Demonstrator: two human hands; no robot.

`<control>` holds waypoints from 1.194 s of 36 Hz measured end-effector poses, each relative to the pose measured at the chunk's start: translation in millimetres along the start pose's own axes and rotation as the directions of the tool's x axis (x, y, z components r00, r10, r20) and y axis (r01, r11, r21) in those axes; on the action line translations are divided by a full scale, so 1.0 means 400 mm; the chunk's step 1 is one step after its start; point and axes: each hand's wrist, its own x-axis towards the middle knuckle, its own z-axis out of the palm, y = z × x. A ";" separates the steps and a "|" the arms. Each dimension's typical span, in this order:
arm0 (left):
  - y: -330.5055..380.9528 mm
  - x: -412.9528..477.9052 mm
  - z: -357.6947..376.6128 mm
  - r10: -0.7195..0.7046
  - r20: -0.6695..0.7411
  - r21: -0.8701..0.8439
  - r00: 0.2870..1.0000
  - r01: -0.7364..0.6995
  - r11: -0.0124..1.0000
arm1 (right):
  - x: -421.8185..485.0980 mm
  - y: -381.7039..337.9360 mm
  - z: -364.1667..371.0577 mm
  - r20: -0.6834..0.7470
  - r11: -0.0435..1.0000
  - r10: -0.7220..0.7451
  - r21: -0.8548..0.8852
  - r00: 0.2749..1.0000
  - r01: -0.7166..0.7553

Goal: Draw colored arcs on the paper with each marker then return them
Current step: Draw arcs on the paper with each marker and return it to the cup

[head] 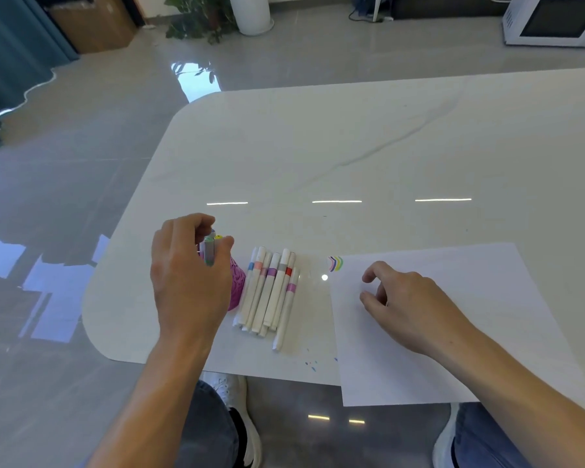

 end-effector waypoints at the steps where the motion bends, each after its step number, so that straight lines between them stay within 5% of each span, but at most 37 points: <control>1: 0.006 -0.004 0.003 0.036 0.005 -0.002 0.999 -0.036 0.999 | 0.000 0.000 0.000 0.000 1.000 -0.001 -0.001 1.000 0.001; 6: 0.047 -0.040 0.036 0.187 0.144 -0.028 0.972 -0.185 0.982 | 0.000 -0.001 -0.002 0.009 1.000 0.000 -0.008 1.000 0.000; 14: 0.063 -0.107 0.123 0.009 0.573 0.162 0.819 -0.124 0.979 | -0.003 -0.003 -0.009 0.039 0.999 -0.038 -0.019 0.999 0.038; 29: 0.077 -0.125 0.179 -0.025 0.597 0.340 0.802 -0.225 0.913 | -0.002 0.013 -0.017 0.044 0.998 -0.045 -0.031 0.998 0.046; 43: 0.094 -0.125 0.195 0.004 0.559 0.262 0.829 -0.181 0.948 | 0.002 0.020 -0.017 0.047 0.997 -0.066 -0.035 0.997 0.068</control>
